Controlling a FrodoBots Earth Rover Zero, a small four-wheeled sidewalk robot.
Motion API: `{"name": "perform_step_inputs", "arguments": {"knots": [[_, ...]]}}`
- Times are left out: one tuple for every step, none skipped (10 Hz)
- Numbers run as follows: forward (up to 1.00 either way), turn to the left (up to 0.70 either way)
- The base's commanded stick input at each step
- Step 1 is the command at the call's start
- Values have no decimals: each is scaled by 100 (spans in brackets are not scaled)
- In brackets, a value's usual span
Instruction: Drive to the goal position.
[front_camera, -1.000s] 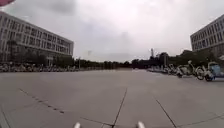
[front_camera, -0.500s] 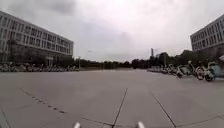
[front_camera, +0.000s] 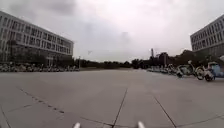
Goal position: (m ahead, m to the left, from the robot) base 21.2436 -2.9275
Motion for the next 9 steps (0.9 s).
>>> {"name": "perform_step_inputs", "arguments": {"knots": [[85,0],[85,0],[85,0],[85,0],[85,0],[85,0],[85,0],[85,0],[85,0]]}}
